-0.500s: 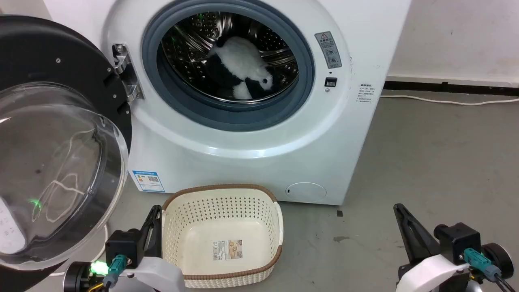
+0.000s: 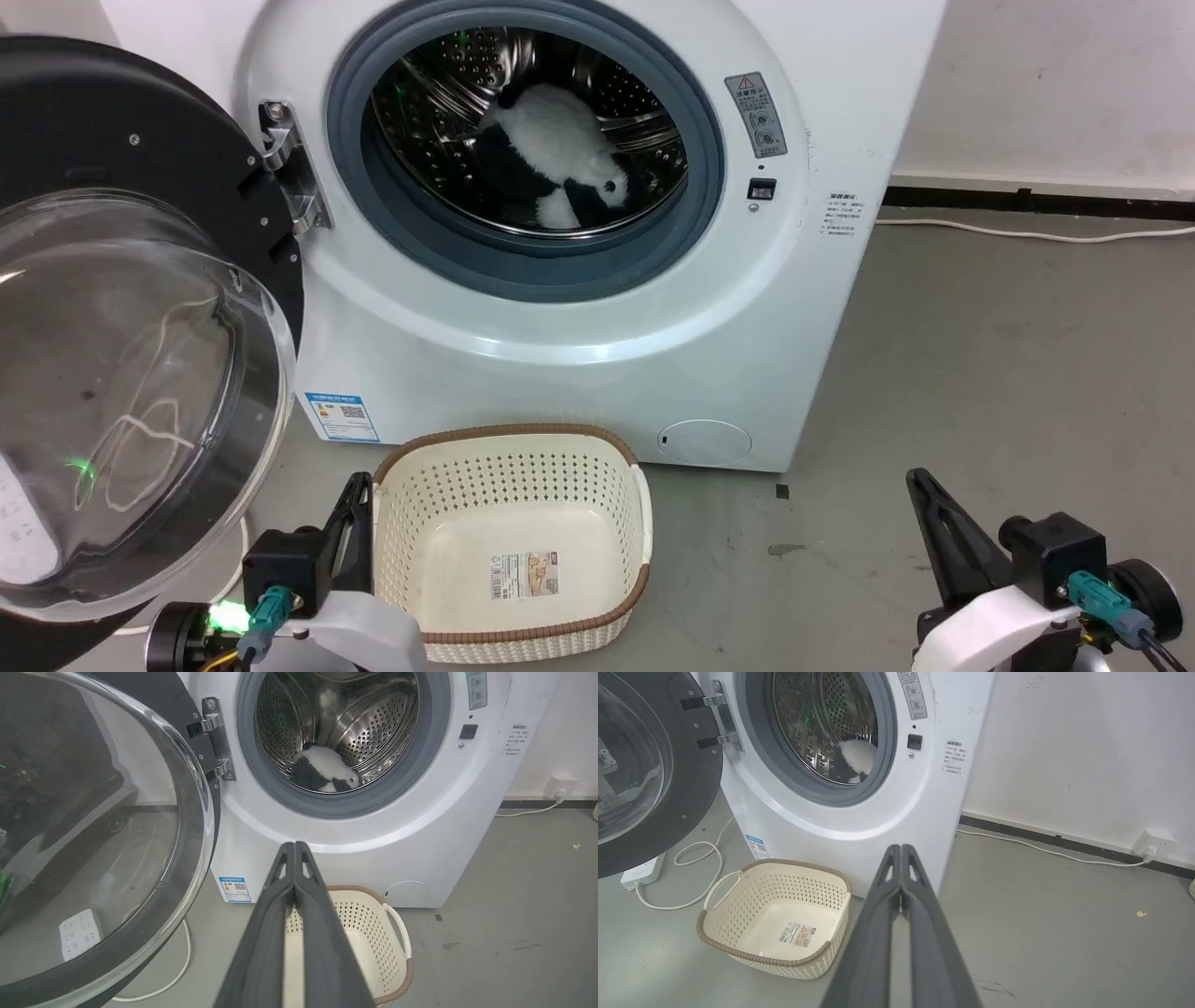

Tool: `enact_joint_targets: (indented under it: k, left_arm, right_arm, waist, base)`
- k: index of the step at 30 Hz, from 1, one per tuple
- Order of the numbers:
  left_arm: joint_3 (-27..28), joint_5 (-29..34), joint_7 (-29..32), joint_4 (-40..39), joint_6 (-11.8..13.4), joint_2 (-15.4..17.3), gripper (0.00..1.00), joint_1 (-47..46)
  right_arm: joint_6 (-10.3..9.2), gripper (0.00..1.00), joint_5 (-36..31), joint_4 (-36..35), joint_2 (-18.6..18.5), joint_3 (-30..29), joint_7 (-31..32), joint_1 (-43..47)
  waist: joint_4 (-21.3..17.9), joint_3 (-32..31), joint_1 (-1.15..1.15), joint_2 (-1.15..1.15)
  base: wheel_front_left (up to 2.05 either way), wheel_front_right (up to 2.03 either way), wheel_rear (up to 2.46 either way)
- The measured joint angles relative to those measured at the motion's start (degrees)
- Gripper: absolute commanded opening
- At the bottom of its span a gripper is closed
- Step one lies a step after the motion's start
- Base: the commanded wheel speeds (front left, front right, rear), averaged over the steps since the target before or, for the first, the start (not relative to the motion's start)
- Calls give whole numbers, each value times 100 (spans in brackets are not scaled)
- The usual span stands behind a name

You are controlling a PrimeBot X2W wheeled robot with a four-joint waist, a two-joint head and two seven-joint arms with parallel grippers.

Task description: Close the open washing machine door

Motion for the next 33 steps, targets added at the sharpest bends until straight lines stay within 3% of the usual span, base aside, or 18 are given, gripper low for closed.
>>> enact_joint_targets:
  k: [20,21,33]
  left_arm:
    - [0,0,0,0,0,0,0,0]
    - [2,0,0,1,0,0,100,2]
    - [-37,-2,-62,5,-1,0,100,6]
  right_arm:
    - [0,0,0,0,0,-1,0,0]
    - [0,100,1,1,0,1,0,2]
    - [0,100,59,23,0,-24,-62,3]
  waist:
    - [0,0,0,0]
    - [0,0,0,0]
    - [10,-1,0,0]
  base:
    - [0,0,0]
    - [0,0,0]
    - [0,0,0]
